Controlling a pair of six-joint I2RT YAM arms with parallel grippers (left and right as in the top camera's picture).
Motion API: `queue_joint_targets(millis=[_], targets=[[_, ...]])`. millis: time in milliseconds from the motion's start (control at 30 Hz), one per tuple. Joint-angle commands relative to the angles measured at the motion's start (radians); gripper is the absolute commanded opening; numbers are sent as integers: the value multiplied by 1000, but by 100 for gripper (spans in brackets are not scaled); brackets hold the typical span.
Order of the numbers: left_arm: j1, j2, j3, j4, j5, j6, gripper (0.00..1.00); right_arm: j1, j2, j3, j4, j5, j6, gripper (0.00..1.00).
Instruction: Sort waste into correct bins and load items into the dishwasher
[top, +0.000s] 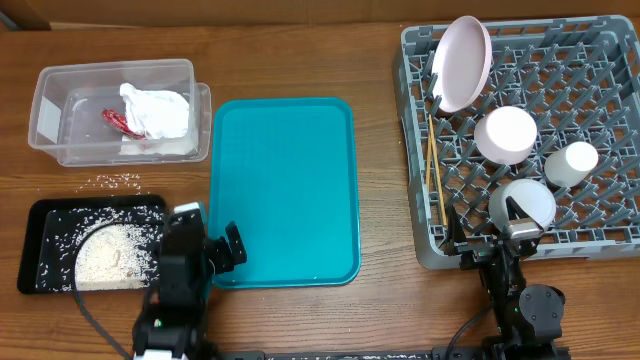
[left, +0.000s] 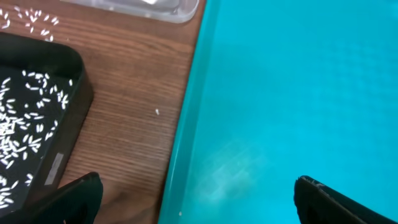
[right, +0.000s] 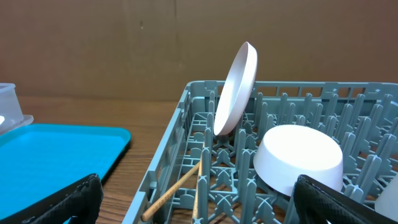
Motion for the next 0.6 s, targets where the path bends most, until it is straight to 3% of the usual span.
queue_joint_targets(millis=[0, 233, 400, 567], targets=[[-5, -122, -56, 16, 29, 30, 100, -4, -10, -10, 6, 10, -4, 100], [-5, -330, -158, 37, 39, 37, 100, -4, -10, -10, 6, 10, -4, 100], [-5, -397, -188, 114, 109, 162, 100, -4, -10, -10, 6, 10, -4, 100], [-5, -438, -189, 127, 117, 180, 100, -3, -10, -10, 5, 10, -4, 100]])
